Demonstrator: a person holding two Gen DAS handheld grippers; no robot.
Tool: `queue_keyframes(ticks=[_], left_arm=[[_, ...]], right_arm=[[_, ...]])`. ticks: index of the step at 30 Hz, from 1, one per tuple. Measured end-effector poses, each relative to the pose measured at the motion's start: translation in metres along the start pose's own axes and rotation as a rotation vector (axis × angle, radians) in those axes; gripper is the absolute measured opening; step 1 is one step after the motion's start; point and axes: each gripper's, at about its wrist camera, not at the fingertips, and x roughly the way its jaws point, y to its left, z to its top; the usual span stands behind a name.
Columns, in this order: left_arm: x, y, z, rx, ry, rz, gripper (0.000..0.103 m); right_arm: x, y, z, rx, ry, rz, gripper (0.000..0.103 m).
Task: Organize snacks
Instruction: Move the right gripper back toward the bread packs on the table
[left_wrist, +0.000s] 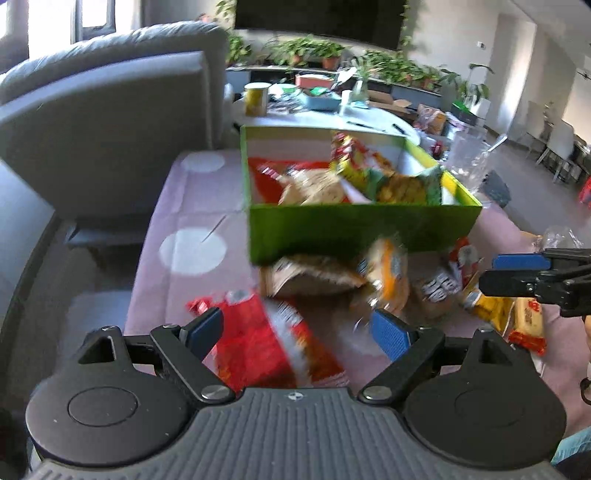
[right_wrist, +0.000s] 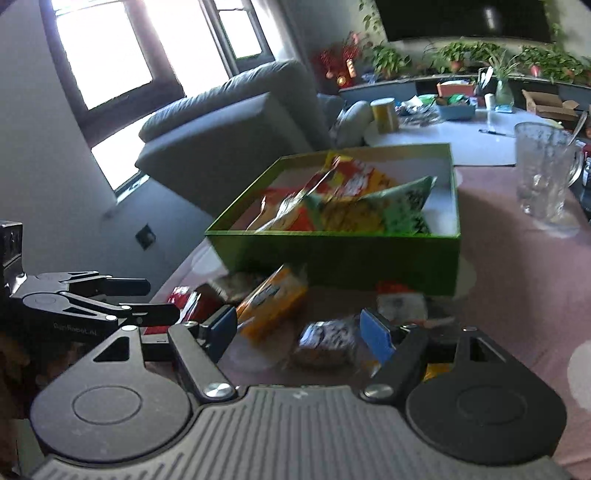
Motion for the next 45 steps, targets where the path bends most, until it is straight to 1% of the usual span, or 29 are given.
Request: queue_keyframes(ticks=[3,10,14,20,23,30,34,45], left_arm=[[-0.005,0.009,-0.01,-0.036,0.009,0.0,0.086],[-0.013,0.015,-0.028,-0.055,0.022,-0.003,0.086],[-0.017,0.011,-0.04,-0.056,0.049,-0.016,0.086],[-0.027,0.003,-0.06,-0.046,0.083,-0.062,0.086],[-0.028,-0.002,-0.066,-0.044,0.098,-0.069,0.086],[-0.026,-0.011,-0.072,-0.029,0.132,-0.081,0.086],[-0.027,-0.012,-0.076,-0.027,0.134,-0.085,0.086],[-0.034,-0.016,-0.08,-0.019,0.132,-0.099,0.085]], right_arm=[[0.001,0.008,-0.004,-0.015,0.017,0.005,0.066],[0.002,0.021,-0.015,-0.033,0.047,0.011,0.066],[0.004,0.027,-0.024,-0.035,0.078,0.018,0.066],[0.009,0.04,-0.042,-0.045,0.149,0.038,0.066],[0.011,0.043,-0.045,-0.047,0.169,0.038,0.066],[0.012,0.049,-0.049,-0.052,0.193,0.015,0.066],[0.014,0.049,-0.051,-0.041,0.209,0.004,0.066],[0.019,0.05,-0.054,-0.038,0.243,0.029,0.066]])
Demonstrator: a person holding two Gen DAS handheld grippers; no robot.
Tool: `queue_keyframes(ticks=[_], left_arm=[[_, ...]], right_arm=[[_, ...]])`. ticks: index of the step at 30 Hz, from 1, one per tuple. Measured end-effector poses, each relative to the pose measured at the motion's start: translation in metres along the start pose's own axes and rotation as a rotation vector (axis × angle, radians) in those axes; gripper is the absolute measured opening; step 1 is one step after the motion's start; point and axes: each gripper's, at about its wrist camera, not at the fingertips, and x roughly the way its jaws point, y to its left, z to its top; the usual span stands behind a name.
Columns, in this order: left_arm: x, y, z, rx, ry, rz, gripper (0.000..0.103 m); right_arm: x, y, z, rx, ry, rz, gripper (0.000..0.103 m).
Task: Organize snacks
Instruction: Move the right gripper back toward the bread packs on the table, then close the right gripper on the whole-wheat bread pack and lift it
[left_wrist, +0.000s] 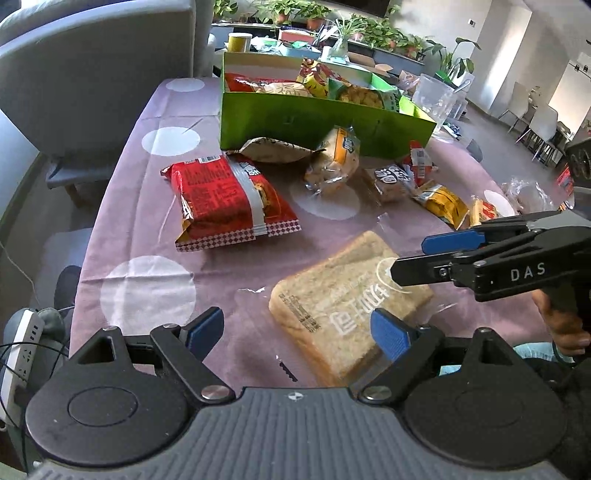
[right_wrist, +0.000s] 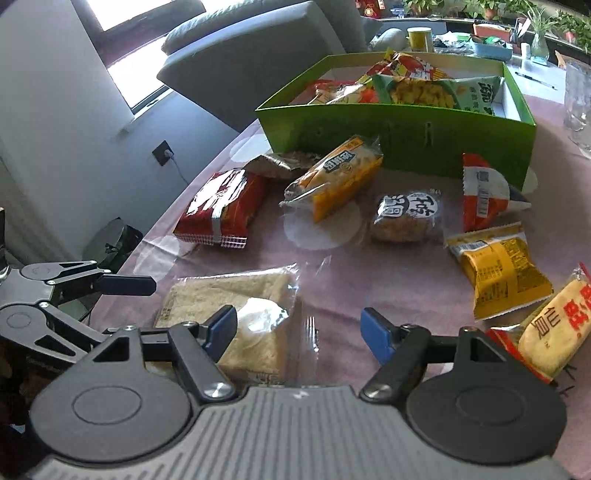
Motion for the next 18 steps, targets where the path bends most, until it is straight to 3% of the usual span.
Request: queue_keyframes(ticks=[8,14,18], left_arm=[[0.0,-0.005,-0.006,0.011,0.018,-0.02,0.084],[0.007,-0.011,-0.006,0.041,0.039,-0.068,0.075],[0.012,-0.018,-0.002,0.087,0.031,-0.065,0.075]], right_arm=[[0.002,0.001,0.0,0.0,0.014,0.02,0.066],[0.005,0.003,-0.001,-0.004,0.034,0.059,0.066],[0.008,0.004,-0.002,-0.014,0.046,0.076,0.059]])
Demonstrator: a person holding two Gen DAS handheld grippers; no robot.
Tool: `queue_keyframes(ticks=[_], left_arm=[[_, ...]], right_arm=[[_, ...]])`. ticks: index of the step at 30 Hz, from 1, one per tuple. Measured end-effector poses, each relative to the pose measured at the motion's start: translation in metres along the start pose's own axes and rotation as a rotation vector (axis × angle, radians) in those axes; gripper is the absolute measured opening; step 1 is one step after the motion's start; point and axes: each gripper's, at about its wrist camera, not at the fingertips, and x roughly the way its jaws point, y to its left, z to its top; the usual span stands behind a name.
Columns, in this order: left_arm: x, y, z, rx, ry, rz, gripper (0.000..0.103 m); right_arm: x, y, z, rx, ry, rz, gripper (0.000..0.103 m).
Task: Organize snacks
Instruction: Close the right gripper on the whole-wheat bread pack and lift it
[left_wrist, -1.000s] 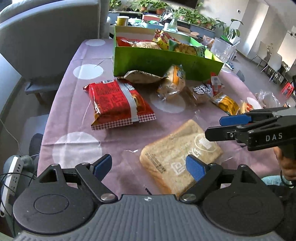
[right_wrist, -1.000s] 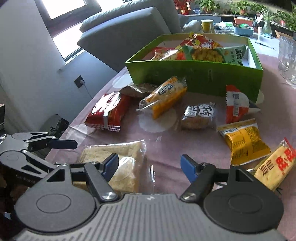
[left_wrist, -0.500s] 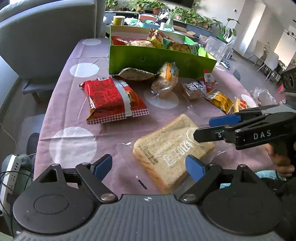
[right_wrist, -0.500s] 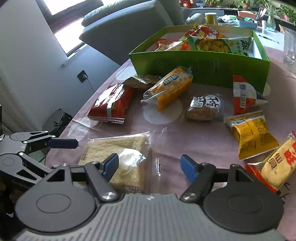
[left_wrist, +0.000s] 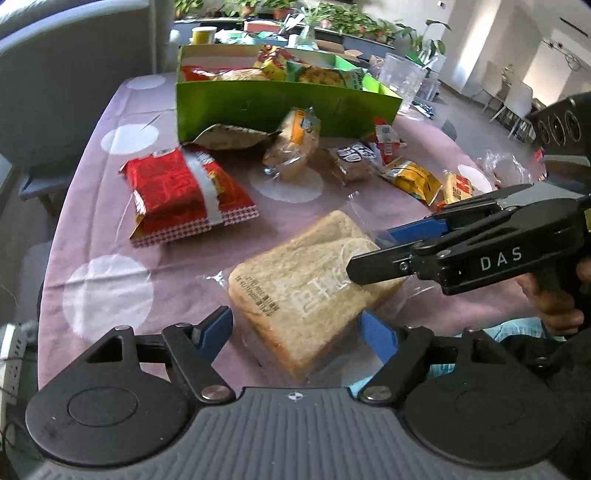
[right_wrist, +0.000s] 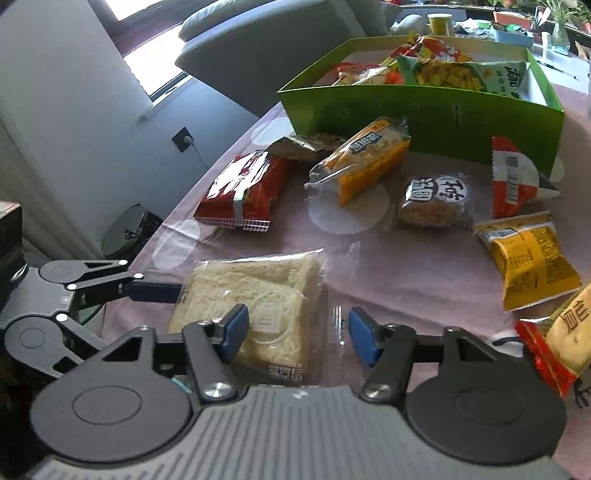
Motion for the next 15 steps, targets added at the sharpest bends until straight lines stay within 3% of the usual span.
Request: queue_keyframes(ticks=[10,15], left_arm=[[0.017,-0.007,0.027,0.06,-0.038,0.0,0.075],[0.013,-0.004,0.031,0.022,-0.053,0.019,0.077]], right_arm=[[-0.012,-0.008,0.001,0.036,-0.038,-0.104,0.057],[-0.021,-0.023,0.001,0.119,-0.052,-0.088,0.058]])
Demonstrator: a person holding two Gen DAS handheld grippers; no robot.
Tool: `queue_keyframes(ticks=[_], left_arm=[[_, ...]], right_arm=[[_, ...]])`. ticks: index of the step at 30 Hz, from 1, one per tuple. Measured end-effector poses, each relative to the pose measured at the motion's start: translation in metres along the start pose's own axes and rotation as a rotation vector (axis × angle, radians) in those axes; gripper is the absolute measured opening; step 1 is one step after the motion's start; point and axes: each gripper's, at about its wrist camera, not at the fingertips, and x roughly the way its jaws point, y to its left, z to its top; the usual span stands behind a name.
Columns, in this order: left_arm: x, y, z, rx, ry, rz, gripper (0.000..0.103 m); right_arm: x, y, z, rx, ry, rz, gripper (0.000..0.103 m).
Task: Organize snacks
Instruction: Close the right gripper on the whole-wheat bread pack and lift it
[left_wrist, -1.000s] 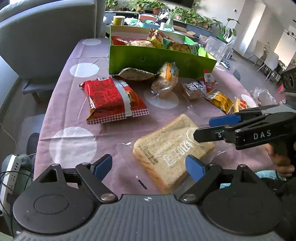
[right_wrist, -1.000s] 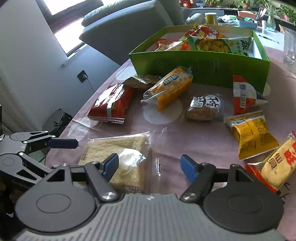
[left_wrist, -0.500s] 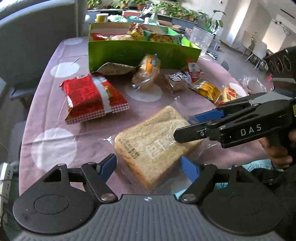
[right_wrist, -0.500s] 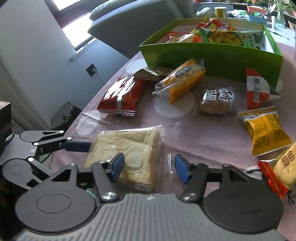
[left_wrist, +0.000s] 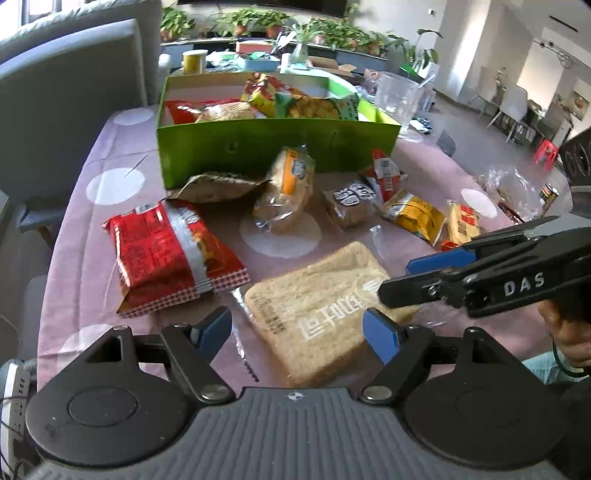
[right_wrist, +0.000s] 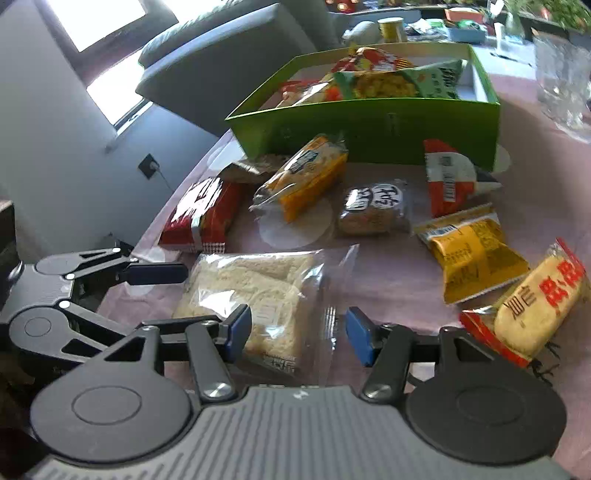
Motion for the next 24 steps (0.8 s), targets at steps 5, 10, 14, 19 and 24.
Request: queue_keyframes(ticks=[5,10,14,19,24], left_arm=[[0.002,0.007,-0.005,-0.047,0.027,-0.01,0.078],[0.011,0.004,-0.005,-0.041,0.048,-0.062,0.074],[0.01,-0.006,0.002,0.006,0.038,-0.047,0.071],[0.002,-0.011,0.01,0.034,0.001,-0.021,0.069],[-0.01,-0.017,0.023,0.063,-0.047,-0.007,0.069]], right_arm=[[0.001,0.0,0.001,0.02,0.007,0.012,0.058],[0.011,-0.001,0.002,0.034,0.034,0.037,0.059],[0.014,0.002,0.009,0.031,0.038,0.028,0.059],[0.008,0.011,0.012,-0.003,0.008,0.025,0.058],[-0.005,0.011,0.019,0.008,-0.042,0.039,0.058]])
